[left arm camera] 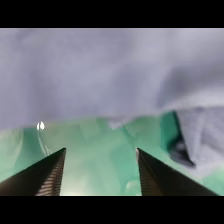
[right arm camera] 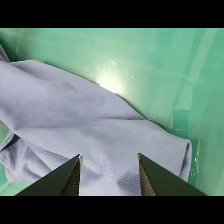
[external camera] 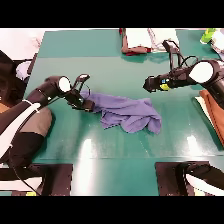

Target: Fold the shirts.

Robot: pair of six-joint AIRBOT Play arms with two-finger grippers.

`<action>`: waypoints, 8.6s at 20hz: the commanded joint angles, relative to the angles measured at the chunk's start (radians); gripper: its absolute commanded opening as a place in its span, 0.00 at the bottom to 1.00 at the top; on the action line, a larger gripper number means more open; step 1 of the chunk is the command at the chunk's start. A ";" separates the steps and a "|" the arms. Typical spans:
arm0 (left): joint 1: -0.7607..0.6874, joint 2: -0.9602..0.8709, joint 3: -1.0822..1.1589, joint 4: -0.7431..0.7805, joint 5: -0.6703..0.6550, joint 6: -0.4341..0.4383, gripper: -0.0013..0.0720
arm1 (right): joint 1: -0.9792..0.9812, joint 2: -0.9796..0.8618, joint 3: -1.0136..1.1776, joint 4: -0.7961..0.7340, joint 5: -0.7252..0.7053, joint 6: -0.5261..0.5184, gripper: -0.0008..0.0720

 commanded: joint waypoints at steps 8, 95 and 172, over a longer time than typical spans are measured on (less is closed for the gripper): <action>-0.010 -0.071 -0.025 -0.092 0.158 0.008 0.74 | 0.005 -0.001 0.002 0.003 0.001 0.002 0.59; 0.175 -0.092 0.588 0.334 -0.414 -0.038 0.61 | -0.351 -0.236 0.277 -0.036 0.335 -0.190 0.67; 0.176 0.384 0.623 0.346 -0.281 -0.072 0.06 | -0.506 0.060 0.611 0.008 0.412 -0.148 0.04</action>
